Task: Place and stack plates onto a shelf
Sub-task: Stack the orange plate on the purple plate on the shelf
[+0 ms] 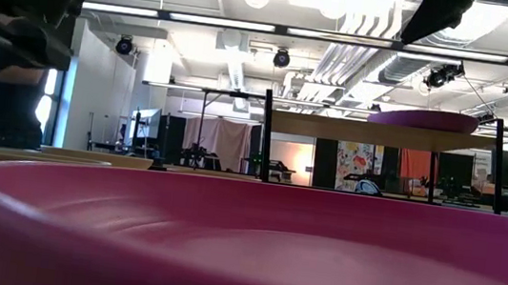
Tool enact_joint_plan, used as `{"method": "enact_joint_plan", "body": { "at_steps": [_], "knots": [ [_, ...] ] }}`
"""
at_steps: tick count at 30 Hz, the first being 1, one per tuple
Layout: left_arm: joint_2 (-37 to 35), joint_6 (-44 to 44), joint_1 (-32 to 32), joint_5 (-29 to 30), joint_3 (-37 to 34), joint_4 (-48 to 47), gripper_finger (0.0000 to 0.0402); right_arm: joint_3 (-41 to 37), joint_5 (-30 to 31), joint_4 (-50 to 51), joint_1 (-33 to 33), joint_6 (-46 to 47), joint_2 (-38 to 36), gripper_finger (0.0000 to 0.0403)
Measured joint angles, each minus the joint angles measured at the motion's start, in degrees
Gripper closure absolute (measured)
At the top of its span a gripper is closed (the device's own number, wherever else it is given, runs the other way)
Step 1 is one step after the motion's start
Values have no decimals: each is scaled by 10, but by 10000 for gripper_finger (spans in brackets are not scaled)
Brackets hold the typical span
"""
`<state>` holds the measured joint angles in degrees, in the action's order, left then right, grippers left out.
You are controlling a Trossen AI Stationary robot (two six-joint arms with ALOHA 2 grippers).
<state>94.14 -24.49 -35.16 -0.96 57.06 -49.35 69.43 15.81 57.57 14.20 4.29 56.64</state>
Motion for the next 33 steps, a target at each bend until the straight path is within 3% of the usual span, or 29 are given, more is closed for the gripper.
{"method": "enact_joint_plan", "body": {
  "at_steps": [18, 29, 33],
  "knots": [
    [38, 10, 1, -14, 0, -4, 276, 0, -2, 0, 0, 0, 0, 300],
    [37, 8, 3, -46, 0, -4, 386, 0, -2, 3, 0, 13, 0, 300],
    [35, 8, 3, -51, 1, -3, 395, 0, -2, 3, 0, 13, 0, 300]
  ]
}}
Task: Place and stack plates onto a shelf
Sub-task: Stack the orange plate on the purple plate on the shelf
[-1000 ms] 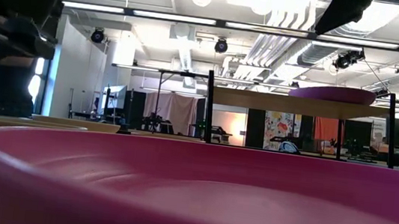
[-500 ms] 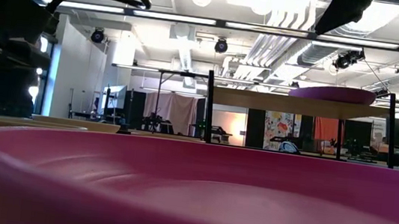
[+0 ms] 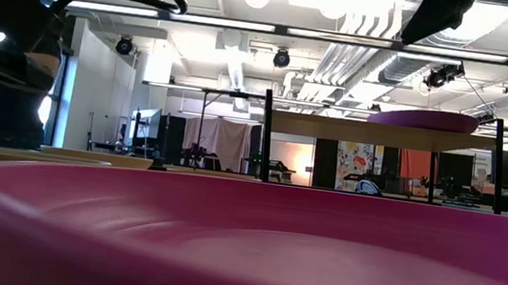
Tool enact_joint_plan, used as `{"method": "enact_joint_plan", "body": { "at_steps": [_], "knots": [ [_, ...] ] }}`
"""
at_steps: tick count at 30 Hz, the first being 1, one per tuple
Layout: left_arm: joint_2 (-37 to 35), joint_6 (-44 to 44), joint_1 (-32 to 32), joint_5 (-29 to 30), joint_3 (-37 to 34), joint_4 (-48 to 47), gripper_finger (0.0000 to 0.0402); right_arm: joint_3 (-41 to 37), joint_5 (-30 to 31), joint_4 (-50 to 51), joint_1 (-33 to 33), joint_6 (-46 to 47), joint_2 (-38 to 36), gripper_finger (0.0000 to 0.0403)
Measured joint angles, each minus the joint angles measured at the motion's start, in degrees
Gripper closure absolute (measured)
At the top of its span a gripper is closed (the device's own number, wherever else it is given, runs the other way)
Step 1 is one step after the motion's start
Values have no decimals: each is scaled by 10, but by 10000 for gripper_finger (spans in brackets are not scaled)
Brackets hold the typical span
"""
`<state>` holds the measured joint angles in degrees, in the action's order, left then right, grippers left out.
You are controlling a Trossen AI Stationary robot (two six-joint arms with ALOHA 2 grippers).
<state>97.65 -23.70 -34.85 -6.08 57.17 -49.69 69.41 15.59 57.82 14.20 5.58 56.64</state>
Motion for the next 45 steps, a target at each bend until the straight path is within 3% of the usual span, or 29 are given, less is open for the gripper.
{"method": "enact_joint_plan", "body": {
  "at_steps": [5, 12, 18, 26, 33, 45],
  "knots": [
    [-1, -1, 3, 2, 12, -21, 398, 0, 0, 2, 0, 0, 0, 300],
    [-1, 25, 18, 25, 65, -130, 400, 0, 0, 2, 0, 7, 0, 300],
    [-2, 54, 45, 80, 119, -213, 401, 0, -39, 2, 0, 3, 0, 300],
    [-2, 98, 100, 173, 177, -287, 401, 0, -41, 2, 0, 2, 0, 299],
    [-2, 125, 159, 241, 204, -315, 401, 0, -42, 2, 0, 0, 0, 299],
    [-2, 98, 230, 344, 291, -298, 401, 0, -71, 2, 0, 20, 6, 292]
  ]
}}
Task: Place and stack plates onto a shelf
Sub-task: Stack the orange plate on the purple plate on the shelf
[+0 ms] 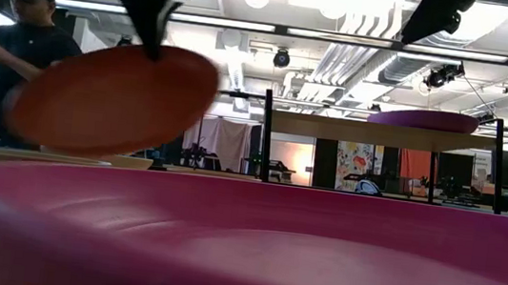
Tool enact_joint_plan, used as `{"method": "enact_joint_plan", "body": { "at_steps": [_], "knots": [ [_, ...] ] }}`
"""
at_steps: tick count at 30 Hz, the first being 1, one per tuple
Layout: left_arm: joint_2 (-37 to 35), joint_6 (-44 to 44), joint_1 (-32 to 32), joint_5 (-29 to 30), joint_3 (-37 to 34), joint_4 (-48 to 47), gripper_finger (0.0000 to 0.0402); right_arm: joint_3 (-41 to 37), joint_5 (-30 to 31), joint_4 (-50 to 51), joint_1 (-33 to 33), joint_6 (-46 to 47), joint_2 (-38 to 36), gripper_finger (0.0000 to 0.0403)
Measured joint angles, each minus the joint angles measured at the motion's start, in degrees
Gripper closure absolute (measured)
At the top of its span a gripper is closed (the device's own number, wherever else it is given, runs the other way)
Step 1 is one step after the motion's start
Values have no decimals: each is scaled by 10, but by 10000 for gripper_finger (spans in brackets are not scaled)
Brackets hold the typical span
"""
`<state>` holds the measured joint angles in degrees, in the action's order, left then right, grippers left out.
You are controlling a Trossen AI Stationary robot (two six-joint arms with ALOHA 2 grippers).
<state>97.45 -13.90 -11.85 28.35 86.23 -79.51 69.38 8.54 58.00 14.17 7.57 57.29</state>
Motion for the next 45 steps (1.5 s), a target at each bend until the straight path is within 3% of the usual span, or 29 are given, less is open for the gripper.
{"method": "enact_joint_plan", "body": {
  "at_steps": [7, 11, 22, 26, 45],
  "knots": [
    [0, -62, 43, 65, 51, 45, 401, 0, -1, -13, 0, 5, 15, 237],
    [0, -87, 64, 82, 71, 91, 401, 0, -35, -45, -4, 6, 23, 221],
    [0, -68, 101, 86, 77, 247, 401, 0, -46, -131, -48, 14, 61, 235],
    [0, -48, 107, 114, 77, 292, 401, 0, -39, -135, -61, 1, 82, 245],
    [0, -49, 132, 135, 77, 298, 401, 0, 41, -158, -75, 33, 97, 252]
  ]
}}
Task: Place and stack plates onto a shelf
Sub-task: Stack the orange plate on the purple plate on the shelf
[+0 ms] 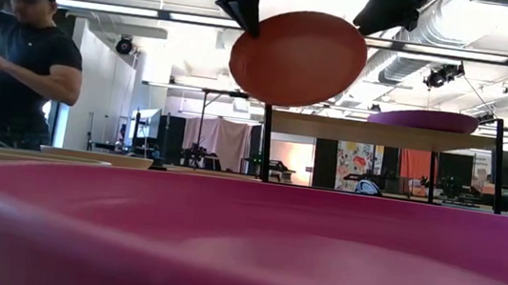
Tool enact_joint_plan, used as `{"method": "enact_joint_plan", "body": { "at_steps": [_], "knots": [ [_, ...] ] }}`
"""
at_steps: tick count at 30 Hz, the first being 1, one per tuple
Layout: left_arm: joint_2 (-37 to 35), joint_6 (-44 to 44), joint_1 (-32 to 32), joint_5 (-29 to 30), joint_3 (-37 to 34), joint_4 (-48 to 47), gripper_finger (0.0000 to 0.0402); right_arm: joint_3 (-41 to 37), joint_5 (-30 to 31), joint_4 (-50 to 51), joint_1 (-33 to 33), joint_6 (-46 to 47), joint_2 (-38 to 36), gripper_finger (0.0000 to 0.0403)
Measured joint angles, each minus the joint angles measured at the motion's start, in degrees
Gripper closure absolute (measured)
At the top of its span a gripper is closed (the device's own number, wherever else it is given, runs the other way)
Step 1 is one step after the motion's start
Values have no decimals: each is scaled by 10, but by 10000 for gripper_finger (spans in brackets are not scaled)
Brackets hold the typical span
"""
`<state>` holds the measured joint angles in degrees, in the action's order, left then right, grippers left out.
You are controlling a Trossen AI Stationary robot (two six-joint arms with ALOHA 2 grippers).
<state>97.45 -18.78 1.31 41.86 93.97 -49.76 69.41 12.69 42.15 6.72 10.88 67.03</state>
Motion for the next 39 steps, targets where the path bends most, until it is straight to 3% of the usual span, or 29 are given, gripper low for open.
{"method": "enact_joint_plan", "body": {
  "at_steps": [11, 21, 33, 39],
  "knots": [
    [0, -6, 3, -12, 0, 39, 401, 0, 34, -1, 0, 12, 13, 268],
    [0, -9, 3, -14, 0, 52, 391, 0, 53, 4, 1, 47, 13, 393],
    [0, -21, 9, -62, 0, 67, 385, 0, 66, 29, 0, 88, 12, 401],
    [0, -37, 21, -129, 0, 65, 376, 0, 64, 42, 0, 97, 12, 402]
  ]
}}
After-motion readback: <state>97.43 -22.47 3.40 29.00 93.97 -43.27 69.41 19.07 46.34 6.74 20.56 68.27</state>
